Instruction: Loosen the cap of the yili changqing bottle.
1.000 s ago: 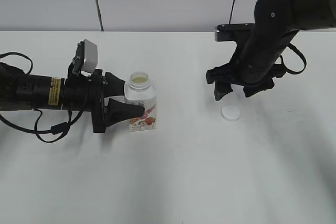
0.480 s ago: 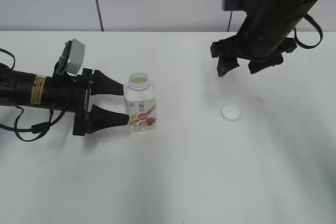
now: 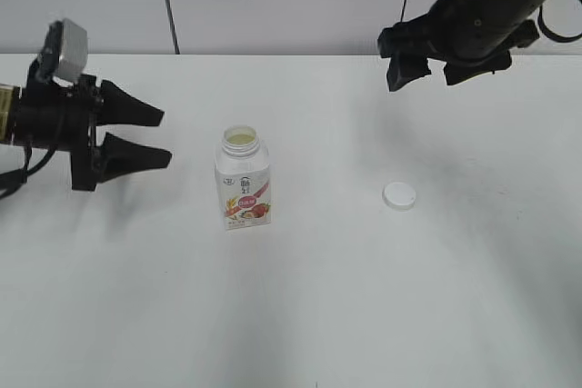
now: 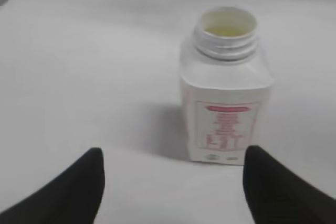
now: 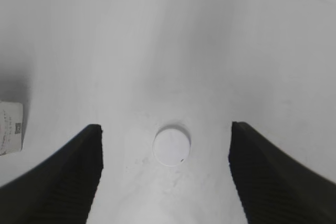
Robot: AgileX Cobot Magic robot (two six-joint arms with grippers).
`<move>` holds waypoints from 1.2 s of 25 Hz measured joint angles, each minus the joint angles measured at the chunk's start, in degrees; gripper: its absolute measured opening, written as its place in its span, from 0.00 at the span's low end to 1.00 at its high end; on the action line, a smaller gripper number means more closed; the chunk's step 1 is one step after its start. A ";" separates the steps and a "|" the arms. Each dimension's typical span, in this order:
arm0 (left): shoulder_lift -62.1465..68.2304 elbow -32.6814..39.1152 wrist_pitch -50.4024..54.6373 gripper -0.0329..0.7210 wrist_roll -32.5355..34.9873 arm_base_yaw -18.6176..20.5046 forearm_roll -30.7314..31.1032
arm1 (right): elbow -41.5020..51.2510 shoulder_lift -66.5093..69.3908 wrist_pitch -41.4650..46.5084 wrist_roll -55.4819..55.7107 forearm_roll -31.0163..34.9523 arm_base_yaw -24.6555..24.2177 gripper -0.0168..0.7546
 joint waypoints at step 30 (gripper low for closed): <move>-13.94 0.72 92.51 0.67 13.68 -3.76 -62.62 | -14.35 -0.47 15.69 0.32 -22.30 0.00 0.78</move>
